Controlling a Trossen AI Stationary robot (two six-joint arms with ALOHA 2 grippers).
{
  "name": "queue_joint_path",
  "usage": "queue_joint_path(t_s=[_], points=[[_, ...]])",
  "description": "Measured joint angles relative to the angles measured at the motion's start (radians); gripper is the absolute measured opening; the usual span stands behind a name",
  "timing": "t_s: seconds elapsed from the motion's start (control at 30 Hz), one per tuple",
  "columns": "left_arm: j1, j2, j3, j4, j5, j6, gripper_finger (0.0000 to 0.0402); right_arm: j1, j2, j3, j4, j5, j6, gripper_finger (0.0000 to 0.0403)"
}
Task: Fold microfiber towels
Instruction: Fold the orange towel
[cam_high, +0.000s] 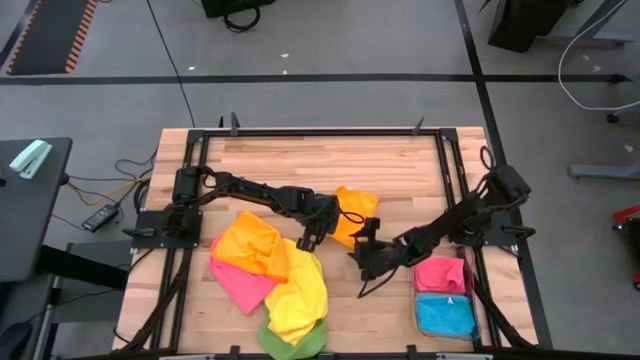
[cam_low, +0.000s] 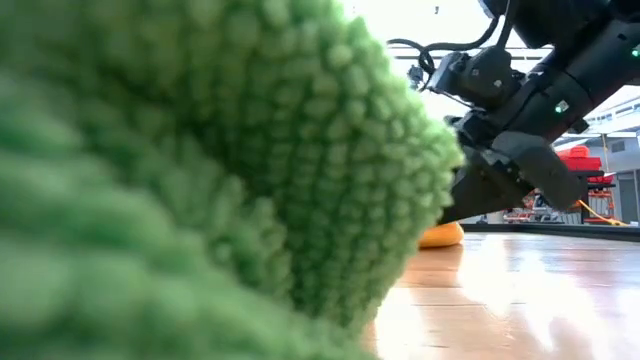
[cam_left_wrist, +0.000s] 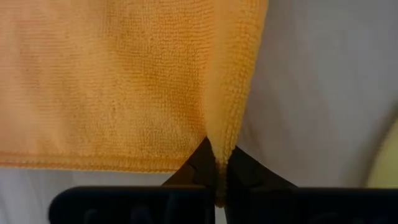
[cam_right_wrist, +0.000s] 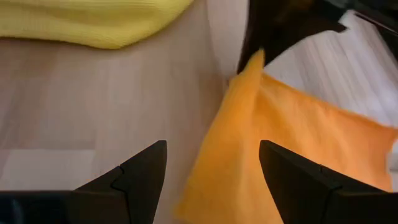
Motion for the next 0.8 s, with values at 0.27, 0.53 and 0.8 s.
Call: queue_joint_path(t_s=[0.27,0.53,0.8], points=[[0.007,-0.046,-0.001,-0.031,0.053,-0.087,0.0021,0.006,0.062,0.076,-0.101,0.06,-0.058,0.0264],[0.006,-0.056,-0.001,-0.047,0.083,-0.147,0.0011,0.029,0.063,0.081,-0.123,0.081,-0.02,0.0264],[0.004,-0.056,-0.001,-0.043,0.082,-0.166,0.0012,0.059,0.063,0.081,-0.198,0.1,0.002,0.0262]])
